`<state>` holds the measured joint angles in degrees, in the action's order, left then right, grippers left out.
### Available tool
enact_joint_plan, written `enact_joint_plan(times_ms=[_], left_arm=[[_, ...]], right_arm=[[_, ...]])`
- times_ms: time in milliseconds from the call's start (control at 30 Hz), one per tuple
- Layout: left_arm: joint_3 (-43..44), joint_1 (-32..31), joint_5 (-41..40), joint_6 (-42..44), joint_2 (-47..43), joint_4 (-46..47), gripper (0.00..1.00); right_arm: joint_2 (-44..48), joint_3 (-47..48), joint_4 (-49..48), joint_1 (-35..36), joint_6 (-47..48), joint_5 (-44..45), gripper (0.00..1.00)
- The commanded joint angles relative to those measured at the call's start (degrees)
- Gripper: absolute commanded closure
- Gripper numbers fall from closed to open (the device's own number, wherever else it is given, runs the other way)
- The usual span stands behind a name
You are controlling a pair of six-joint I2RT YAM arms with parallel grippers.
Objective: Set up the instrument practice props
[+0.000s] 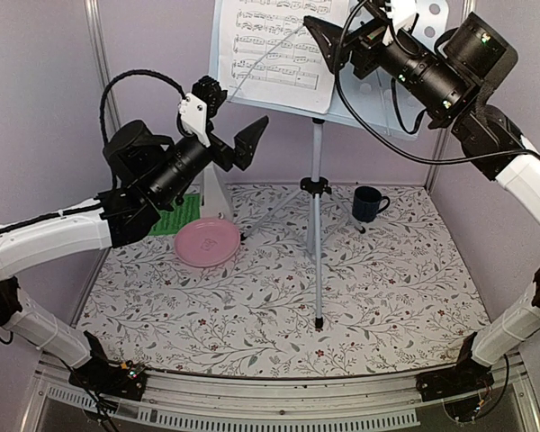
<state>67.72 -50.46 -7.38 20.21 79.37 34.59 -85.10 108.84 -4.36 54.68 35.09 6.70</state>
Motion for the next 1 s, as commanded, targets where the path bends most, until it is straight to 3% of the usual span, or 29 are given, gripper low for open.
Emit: enact_joint_plan(times_ms=[0, 967], left_arm=[[-1.6, 0.7, -0.4, -2.0, -2.1, -0.8, 0.05], [-10.2, 0.5, 3.4, -6.3, -6.8, -1.7, 0.05]], right_arm=[[3.4, -1.4, 0.3, -0.2, -2.3, -1.3, 0.01], [6.7, -4.2, 11.5, -0.2, -10.6, -1.3, 0.01]])
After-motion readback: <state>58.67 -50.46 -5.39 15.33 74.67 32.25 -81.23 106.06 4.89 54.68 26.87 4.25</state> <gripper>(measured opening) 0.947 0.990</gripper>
